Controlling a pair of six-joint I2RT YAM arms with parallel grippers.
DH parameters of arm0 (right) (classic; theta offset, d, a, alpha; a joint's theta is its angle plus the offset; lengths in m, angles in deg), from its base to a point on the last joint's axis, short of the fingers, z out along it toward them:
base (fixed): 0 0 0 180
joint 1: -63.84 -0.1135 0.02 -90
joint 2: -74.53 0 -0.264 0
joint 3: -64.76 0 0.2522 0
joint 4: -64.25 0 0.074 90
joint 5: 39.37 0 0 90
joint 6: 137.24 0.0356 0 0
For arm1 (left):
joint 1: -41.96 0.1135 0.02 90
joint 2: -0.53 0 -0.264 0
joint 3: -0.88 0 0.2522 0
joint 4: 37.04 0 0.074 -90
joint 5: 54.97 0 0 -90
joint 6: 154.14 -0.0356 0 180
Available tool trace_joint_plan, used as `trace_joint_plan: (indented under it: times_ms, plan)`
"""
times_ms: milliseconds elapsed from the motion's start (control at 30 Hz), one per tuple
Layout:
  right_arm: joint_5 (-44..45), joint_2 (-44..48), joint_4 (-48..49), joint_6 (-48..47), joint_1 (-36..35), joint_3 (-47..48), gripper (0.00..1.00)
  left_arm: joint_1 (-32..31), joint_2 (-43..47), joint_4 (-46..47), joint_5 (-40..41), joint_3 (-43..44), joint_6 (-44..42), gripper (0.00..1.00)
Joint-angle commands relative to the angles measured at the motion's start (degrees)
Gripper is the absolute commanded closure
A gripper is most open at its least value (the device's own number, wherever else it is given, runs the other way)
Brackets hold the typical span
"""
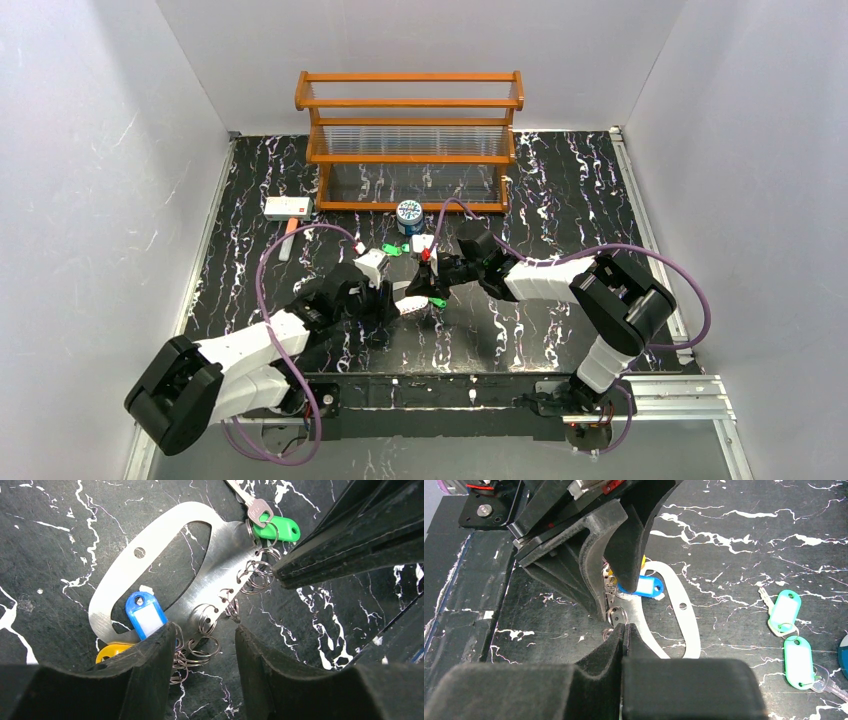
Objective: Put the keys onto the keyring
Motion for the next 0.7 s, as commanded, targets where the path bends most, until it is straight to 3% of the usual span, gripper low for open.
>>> trace_joint_plan:
  times_ms: [0,133,500,667]
  plan:
    - [-0.18,1.53,-0.12,-0.18,-0.32,-0.06,0.94,-0.28,-0.96,2.19,-0.22,-0.82,-0.9,0.59]
    - [-0.2,1.59,-0.26,-0.17,-0.24,0.04,0.94,-0.28,-1.5,4.23,-1.27,-1.49,-0.85,0.67]
    - [-0.15,2.27,-0.57,-0.3,-0.32,0.04,0.95,-0.28,-4.09,5.74,-1.33,-1.15,-2.66,0.73]
    - [0.0,2.82,-0.45,-0.38,-0.32,-0.11,0.94,-0.28,-6.17,5.32,-1.69,-0.33,-2.99,0.81]
